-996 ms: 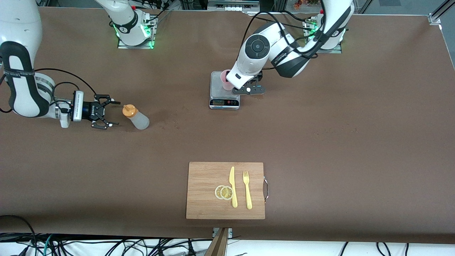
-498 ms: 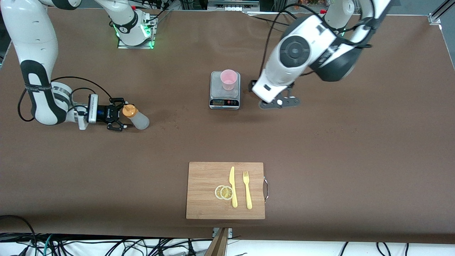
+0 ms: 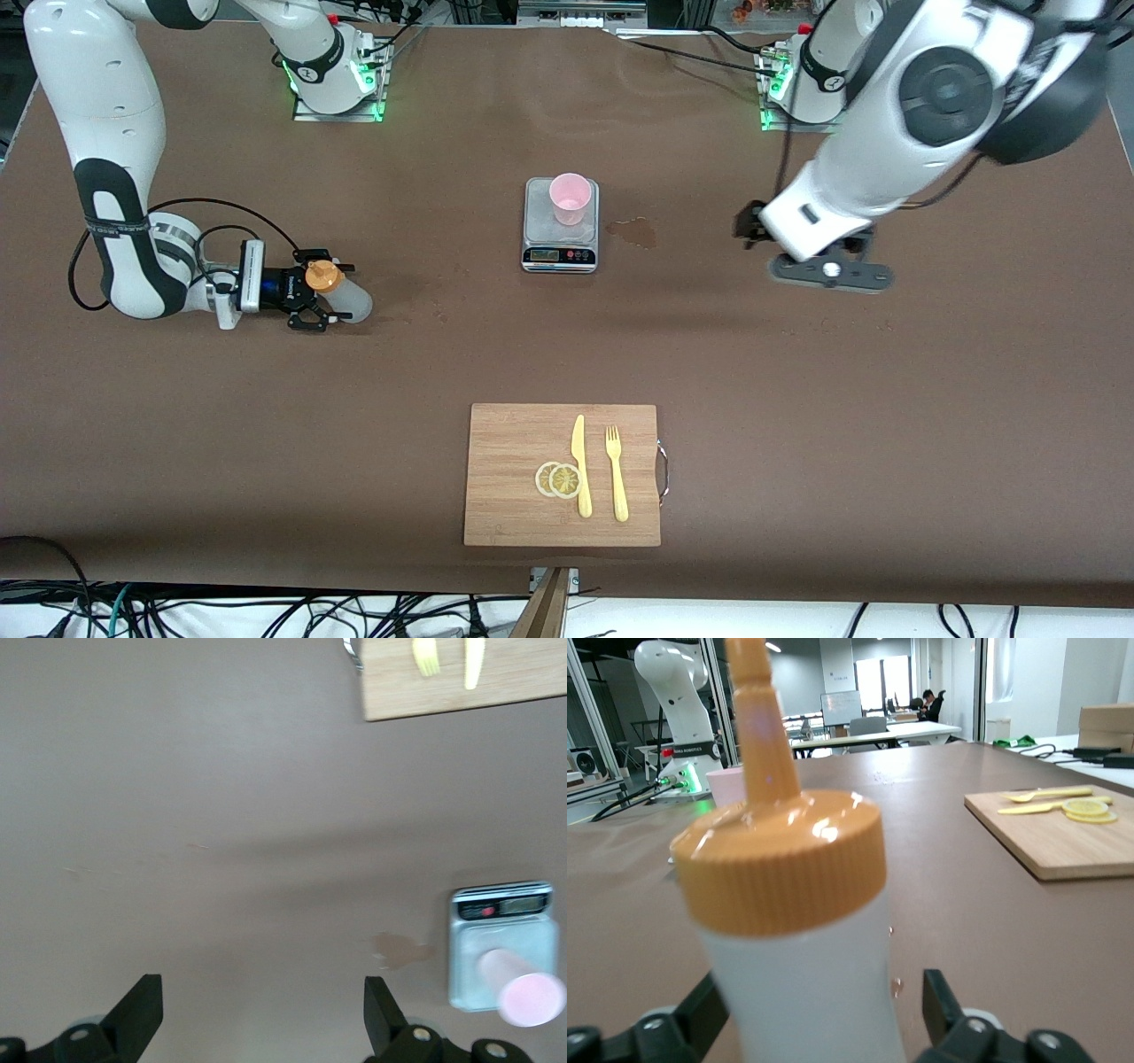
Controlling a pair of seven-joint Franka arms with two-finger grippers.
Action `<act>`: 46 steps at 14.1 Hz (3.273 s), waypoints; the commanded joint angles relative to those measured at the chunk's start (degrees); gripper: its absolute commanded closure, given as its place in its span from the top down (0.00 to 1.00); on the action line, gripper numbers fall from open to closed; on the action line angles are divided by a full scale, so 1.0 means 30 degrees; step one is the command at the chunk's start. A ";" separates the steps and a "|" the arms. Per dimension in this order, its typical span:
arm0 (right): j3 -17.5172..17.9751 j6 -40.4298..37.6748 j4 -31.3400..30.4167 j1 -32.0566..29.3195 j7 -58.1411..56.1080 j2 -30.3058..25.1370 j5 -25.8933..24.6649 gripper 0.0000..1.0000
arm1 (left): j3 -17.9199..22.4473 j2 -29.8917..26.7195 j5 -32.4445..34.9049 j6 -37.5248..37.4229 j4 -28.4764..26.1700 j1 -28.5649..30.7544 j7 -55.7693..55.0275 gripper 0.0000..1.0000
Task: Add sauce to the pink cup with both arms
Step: 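Grasp the white bottle with the right gripper while the left gripper withdraws, then lift the white bottle with the right gripper toward the scale, then tilt the bottle nozzle into the pink cup and squeeze sauce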
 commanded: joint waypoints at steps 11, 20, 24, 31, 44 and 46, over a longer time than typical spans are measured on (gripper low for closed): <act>0.0526 0.2488 0.0263 0.1886 0.7924 -0.5337 -0.3367 0.01 | 0.6883 -0.4986 -0.1645 0.1188 -0.4974 -0.1753 0.4327 1.00; 0.1224 0.7800 -0.0062 0.7953 1.8582 -0.9624 -1.3176 0.01 | 0.6854 -0.3872 -0.1526 -0.1479 -0.2277 -0.1753 0.4559 1.00; 0.3799 0.7918 0.0086 0.8777 2.5586 -1.0240 -1.8248 0.01 | 0.6914 -0.3931 -0.1586 -0.1742 -0.1720 -0.1489 0.4444 1.00; 0.6381 0.7801 0.0232 1.0680 3.4553 -0.9919 -2.2820 0.01 | 0.6884 -0.3901 -0.1615 -0.1800 -0.1602 -0.1460 0.4325 1.00; 0.8875 0.5284 0.2046 1.2554 4.2852 -0.7783 -2.7103 0.01 | 0.6855 -0.3784 -0.1615 -0.1860 -0.1602 -0.1489 0.4325 1.00; 0.9342 0.4640 0.2573 1.2702 4.3528 -0.7401 -2.7601 0.01 | 0.6855 -0.3726 -0.1615 -0.1860 -0.1602 -0.1489 0.4325 1.00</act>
